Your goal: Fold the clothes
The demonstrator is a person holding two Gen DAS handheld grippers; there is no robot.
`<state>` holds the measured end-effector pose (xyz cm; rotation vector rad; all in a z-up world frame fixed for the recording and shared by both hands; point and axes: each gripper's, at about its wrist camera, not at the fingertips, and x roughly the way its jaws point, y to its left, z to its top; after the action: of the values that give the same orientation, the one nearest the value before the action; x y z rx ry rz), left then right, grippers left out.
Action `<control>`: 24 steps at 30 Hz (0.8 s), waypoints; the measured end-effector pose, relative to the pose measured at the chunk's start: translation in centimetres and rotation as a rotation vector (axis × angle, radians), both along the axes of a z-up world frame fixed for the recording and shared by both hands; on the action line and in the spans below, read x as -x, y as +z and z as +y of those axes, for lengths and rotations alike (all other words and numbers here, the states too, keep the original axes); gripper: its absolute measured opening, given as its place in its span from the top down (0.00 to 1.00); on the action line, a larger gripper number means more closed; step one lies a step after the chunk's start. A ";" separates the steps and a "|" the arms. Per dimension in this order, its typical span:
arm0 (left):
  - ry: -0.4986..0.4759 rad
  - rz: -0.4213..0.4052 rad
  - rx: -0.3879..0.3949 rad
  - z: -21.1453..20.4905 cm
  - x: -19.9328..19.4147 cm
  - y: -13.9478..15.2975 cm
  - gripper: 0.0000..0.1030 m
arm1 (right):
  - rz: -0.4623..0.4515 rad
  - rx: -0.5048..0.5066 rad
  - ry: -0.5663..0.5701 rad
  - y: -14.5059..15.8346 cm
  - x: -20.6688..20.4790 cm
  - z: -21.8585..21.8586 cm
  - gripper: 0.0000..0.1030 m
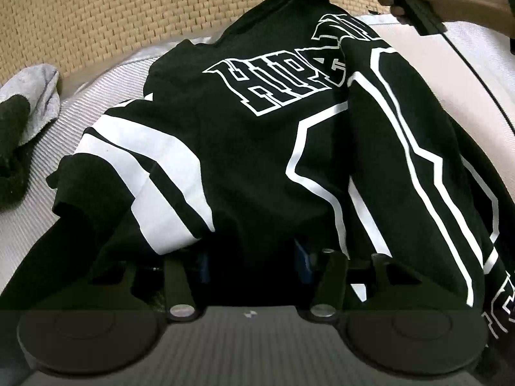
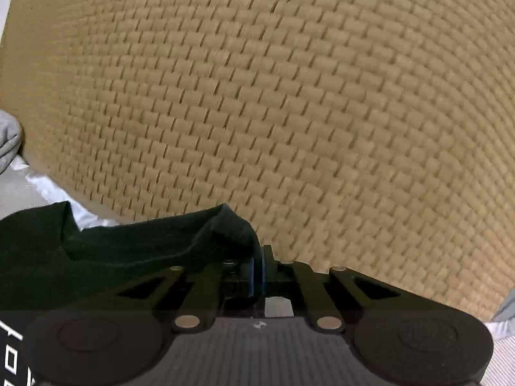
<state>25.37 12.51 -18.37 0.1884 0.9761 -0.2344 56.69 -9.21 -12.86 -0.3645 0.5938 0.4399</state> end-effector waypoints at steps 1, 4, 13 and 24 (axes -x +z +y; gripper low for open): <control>0.004 -0.002 -0.006 0.0 -0.2 0.0 0.49 | -0.002 0.000 0.001 0.1 -0.5 0.5 0.95; 0.033 0.000 0.001 0.4 -1.0 0.1 0.51 | 0.006 -0.025 -0.021 0.1 -2.0 1.2 0.95; 0.026 -0.014 -0.017 0.0 -0.6 -0.3 0.46 | 0.042 -0.167 -0.021 -0.1 1.6 -4.6 0.50; 0.046 -0.003 -0.010 -0.3 -1.0 -0.3 0.40 | 0.215 -0.047 0.063 -5.0 9.3 -10.1 0.49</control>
<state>26.40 12.23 -18.70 0.1754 0.9781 -0.1866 47.42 -19.31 -17.89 -0.2933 0.7812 0.5576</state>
